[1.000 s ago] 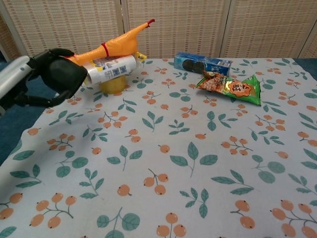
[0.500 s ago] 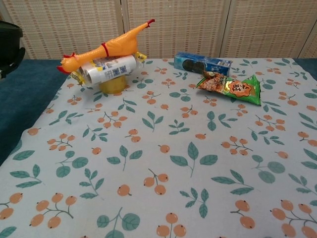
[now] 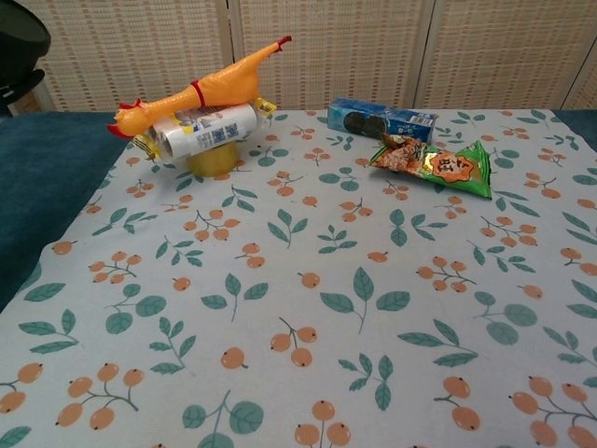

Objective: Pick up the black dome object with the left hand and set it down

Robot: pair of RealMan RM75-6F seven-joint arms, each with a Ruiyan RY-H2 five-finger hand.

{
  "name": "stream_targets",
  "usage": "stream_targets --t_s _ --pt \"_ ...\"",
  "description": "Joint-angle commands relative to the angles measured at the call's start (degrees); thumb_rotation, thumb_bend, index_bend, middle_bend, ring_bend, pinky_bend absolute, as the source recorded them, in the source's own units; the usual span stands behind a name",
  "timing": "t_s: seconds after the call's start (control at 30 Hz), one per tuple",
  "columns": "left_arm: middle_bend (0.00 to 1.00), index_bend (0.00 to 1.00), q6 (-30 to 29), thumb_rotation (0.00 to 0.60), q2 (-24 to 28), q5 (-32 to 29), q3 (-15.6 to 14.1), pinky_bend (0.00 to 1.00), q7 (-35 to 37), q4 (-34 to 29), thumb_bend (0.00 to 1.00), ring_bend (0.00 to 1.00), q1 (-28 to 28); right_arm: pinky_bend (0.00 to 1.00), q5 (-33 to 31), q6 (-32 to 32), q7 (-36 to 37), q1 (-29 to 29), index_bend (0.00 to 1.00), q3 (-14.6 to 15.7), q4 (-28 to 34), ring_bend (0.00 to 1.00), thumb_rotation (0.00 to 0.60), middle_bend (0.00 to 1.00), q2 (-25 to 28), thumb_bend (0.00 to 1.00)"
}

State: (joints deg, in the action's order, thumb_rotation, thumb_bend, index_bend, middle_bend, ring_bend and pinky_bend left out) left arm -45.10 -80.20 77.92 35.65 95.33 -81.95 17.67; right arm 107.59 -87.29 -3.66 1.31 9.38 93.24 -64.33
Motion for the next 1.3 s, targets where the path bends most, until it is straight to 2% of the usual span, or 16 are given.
stream_targets --t_s 0.03,0.13,0.17,0.27,0.3,0.53,0.57,0.67,0.77,0.83,0.87,0.93,1.03,1.13,1.23,1.3 --pt "0.71 0.63 -24.1 0.600 -8.3 28.1 -17.4 0.94 -72.0 22.6 0.83 0.69 6.4 0.00 0.0 0.1 -0.3 0.0 0.00 0.0 0.1 0.00 0.600 0.00 -0.1 0.16" --pt "0.71 0.62 -26.1 0.600 -9.2 35.9 -22.6 0.94 -86.4 31.8 0.83 0.69 9.6 0.00 0.0 0.1 -0.5 -0.1 0.00 0.0 0.2 0.00 0.600 0.00 -0.1 0.16" --pt "0.71 0.62 -27.2 0.600 -9.6 39.1 -24.2 0.94 -94.1 36.1 0.83 0.69 10.9 0.00 -0.1 0.2 -0.7 -0.1 0.00 0.0 0.2 0.00 0.600 0.00 -0.2 0.16" --pt "0.71 0.63 -27.7 0.600 -11.6 42.9 -27.0 0.93 -109.0 43.7 0.82 0.69 13.1 0.00 -0.3 0.9 -1.0 0.1 0.00 0.2 0.4 0.00 0.600 0.00 -0.1 0.16" --pt "0.71 0.63 -27.4 0.600 -12.3 42.6 -27.3 0.93 -111.9 45.1 0.82 0.69 13.2 0.00 -0.3 1.1 -1.0 0.1 0.00 0.3 0.4 0.00 0.600 0.00 0.0 0.16" --pt "0.71 0.63 -26.2 0.600 -13.7 40.1 -28.8 0.92 -117.4 47.4 0.82 0.69 13.6 0.00 -0.2 1.3 -0.8 0.3 0.00 0.3 0.6 0.00 0.600 0.00 0.1 0.16" --pt "0.71 0.63 -28.0 0.600 -13.7 38.1 -27.9 0.92 -115.7 46.2 0.82 0.69 13.3 0.00 -0.3 1.3 -0.8 0.3 0.00 0.3 0.5 0.00 0.600 0.00 0.2 0.16" --pt "0.71 0.63 -33.6 0.600 -13.0 36.2 -28.3 0.92 -110.5 41.5 0.82 0.69 12.3 0.00 -0.3 1.2 -0.7 0.3 0.00 0.2 0.5 0.00 0.600 0.00 0.1 0.16" --pt "0.71 0.63 -40.4 0.600 -12.2 30.6 -27.7 0.92 -93.0 27.2 0.82 0.69 9.1 0.00 -0.8 1.6 -1.0 0.4 0.00 0.1 0.5 0.00 0.600 0.00 -0.1 0.16" --pt "0.71 0.63 -43.4 0.600 -10.5 28.7 -27.3 0.93 -84.4 18.8 0.82 0.69 8.3 0.00 -1.0 2.0 -1.3 0.5 0.00 0.1 0.6 0.00 0.600 0.00 -0.2 0.16" --pt "0.71 0.63 -45.0 0.600 -9.5 27.4 -26.3 0.92 -80.4 15.0 0.82 0.69 8.4 0.00 -0.9 2.3 -1.5 0.6 0.00 0.1 0.6 0.00 0.600 0.00 -0.3 0.16" --pt "0.71 0.63 -46.5 0.600 -8.8 22.2 -23.0 0.92 -75.5 12.5 0.82 0.69 7.9 0.00 -0.8 2.5 -1.5 0.6 0.00 0.3 0.7 0.00 0.600 0.00 -0.3 0.16" --pt "0.71 0.63 -41.7 0.600 -8.5 10.0 -17.6 0.92 -70.1 12.4 0.82 0.69 7.3 0.00 -0.9 2.0 -1.1 0.6 0.00 0.2 0.8 0.00 0.600 0.00 0.0 0.16" --pt "0.71 0.63 -31.6 0.600 -9.1 -6.2 -11.9 0.94 -72.7 14.4 0.83 0.69 7.1 0.00 -0.6 1.4 -0.6 0.4 0.00 0.3 0.7 0.00 0.600 0.00 0.3 0.16" --pt "0.72 0.63 -15.4 0.600 -4.1 -22.4 -6.6 0.94 -65.1 5.9 0.84 0.69 5.6 0.00 -0.6 1.8 -0.8 0.6 0.00 0.4 0.6 0.00 0.600 0.00 0.1 0.16" --pt "0.72 0.63 -8.0 0.600 0.3 -26.1 -5.2 0.95 -60.4 1.3 0.84 0.69 4.5 0.00 -0.6 2.2 -1.2 0.7 0.00 0.4 0.7 0.00 0.600 0.00 -0.1 0.16"
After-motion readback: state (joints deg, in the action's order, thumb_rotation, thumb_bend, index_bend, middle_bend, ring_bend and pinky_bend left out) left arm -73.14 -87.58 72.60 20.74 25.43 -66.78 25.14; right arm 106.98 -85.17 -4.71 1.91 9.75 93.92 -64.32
